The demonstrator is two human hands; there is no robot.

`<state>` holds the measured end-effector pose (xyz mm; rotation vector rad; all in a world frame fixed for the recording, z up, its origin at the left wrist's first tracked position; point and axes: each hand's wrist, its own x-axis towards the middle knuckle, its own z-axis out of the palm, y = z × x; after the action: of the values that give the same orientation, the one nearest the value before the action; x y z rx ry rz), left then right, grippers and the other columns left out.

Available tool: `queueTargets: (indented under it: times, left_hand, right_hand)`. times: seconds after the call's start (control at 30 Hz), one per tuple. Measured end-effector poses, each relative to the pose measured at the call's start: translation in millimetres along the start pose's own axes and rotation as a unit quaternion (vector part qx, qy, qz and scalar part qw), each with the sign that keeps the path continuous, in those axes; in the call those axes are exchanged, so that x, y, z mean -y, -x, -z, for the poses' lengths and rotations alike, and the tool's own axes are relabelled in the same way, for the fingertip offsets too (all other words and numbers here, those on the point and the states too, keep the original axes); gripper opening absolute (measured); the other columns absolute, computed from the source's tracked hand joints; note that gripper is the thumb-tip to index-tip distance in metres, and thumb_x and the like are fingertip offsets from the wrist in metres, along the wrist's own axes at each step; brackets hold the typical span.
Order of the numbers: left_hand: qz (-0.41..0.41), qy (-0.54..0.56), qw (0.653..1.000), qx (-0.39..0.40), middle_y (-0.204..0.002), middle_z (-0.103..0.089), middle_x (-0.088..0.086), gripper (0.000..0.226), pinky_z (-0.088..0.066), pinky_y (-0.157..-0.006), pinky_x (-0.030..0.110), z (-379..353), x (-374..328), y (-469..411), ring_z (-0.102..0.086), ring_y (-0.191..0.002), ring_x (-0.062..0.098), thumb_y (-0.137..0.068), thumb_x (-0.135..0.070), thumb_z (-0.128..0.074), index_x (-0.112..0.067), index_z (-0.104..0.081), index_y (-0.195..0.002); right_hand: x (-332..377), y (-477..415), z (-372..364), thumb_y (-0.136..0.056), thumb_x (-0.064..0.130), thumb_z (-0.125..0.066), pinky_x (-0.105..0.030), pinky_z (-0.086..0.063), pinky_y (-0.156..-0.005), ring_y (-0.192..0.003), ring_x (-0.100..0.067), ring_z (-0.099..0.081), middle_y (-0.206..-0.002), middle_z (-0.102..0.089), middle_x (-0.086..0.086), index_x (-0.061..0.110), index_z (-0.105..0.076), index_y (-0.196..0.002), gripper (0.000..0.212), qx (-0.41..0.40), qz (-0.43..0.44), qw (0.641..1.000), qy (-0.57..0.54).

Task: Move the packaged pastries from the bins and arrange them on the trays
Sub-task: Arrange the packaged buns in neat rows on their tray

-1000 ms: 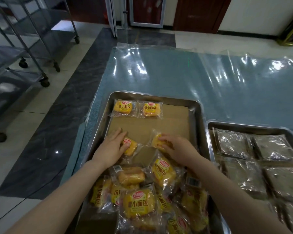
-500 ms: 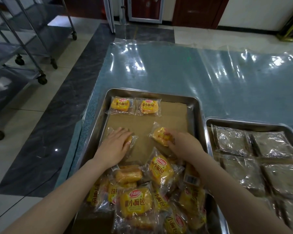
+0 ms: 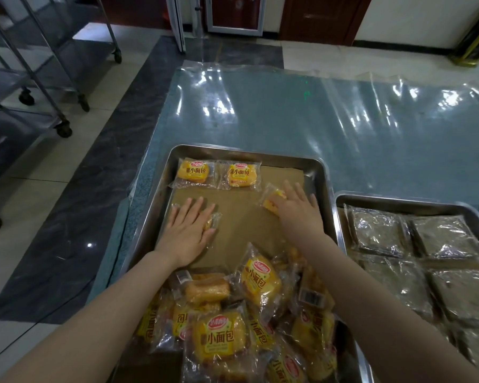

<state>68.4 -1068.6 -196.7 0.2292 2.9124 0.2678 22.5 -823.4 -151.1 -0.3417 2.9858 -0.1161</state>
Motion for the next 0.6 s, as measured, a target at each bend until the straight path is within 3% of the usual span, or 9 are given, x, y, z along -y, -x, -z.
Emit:
queueTargets:
  times: [0.1, 0.2, 0.27, 0.4, 0.5, 0.6]
  left_hand:
    - [0.001, -0.007, 1.000, -0.011, -0.156, 0.012, -0.003, 0.059, 0.018, -0.110, 0.039, -2, 1, -4, 0.025, -0.136, 0.014, -0.095, -0.052, -0.018, -0.036, 0.006, -0.147]
    - [0.002, -0.012, 1.000, -0.019, -0.157, 0.012, -0.003, 0.059, 0.017, -0.110, 0.039, -3, 4, -10, 0.024, -0.137, 0.014, -0.094, -0.053, -0.016, -0.037, 0.007, -0.147]
    - [0.004, -0.013, 1.000, -0.026, -0.157, 0.011, -0.003, 0.059, 0.017, -0.110, 0.039, -4, 5, -14, 0.024, -0.137, 0.014, -0.094, -0.053, -0.015, -0.036, 0.006, -0.147]
    - [0.012, 0.008, 1.000, -0.024, -0.157, 0.013, -0.002, 0.060, 0.017, -0.110, 0.039, -1, 5, -20, 0.026, -0.136, 0.014, -0.094, -0.053, -0.014, -0.036, 0.011, -0.145]
    - [0.007, 0.023, 0.999, -0.031, -0.153, 0.024, -0.002, 0.062, 0.020, -0.109, 0.037, 4, 5, -17, 0.032, -0.135, 0.014, -0.094, -0.054, -0.017, -0.035, 0.018, -0.142]
    - [-0.004, 0.023, 0.994, -0.110, -0.155, 0.016, -0.003, 0.062, 0.016, -0.111, 0.033, 12, 3, -7, 0.025, -0.138, 0.011, -0.097, -0.045, -0.028, -0.028, 0.004, -0.148]
  right_hand:
    - [2, -9, -3, -0.093, 0.011, -0.050, -0.054, -0.013, -0.114, -0.146, -0.031, 0.001, -0.160, 0.000, -0.003, 0.032, -0.016, -0.150, 0.069, 0.063, 0.033, 0.997, -0.026]
    - [0, -8, -16, -0.092, 0.040, -0.055, -0.055, -0.002, -0.112, -0.143, -0.032, 0.017, -0.159, 0.014, -0.001, 0.031, 0.003, -0.151, 0.083, 0.127, 0.056, 0.990, -0.021]
    - [-5, -11, -20, -0.090, 0.047, -0.054, -0.052, 0.005, -0.110, -0.142, -0.031, 0.020, -0.159, 0.014, 0.000, 0.030, 0.000, -0.151, 0.083, 0.116, 0.060, 0.991, -0.032]
    - [-10, -25, -14, -0.092, 0.044, -0.052, -0.052, 0.012, -0.109, -0.144, -0.029, 0.017, -0.160, 0.003, -0.001, 0.025, -0.026, -0.147, 0.064, 0.059, 0.058, 0.996, 0.013]
    - [-5, -26, -8, -0.095, 0.036, -0.047, -0.052, -0.005, -0.117, -0.146, -0.028, -0.003, -0.158, -0.017, -0.005, 0.019, -0.043, -0.135, 0.044, -0.040, 0.019, 0.999, -0.006]
    - [1, -21, -11, -0.095, 0.035, -0.047, -0.050, -0.026, -0.113, -0.142, -0.032, -0.017, -0.154, -0.024, -0.007, 0.021, -0.035, -0.141, 0.050, -0.090, -0.011, 0.995, -0.050]
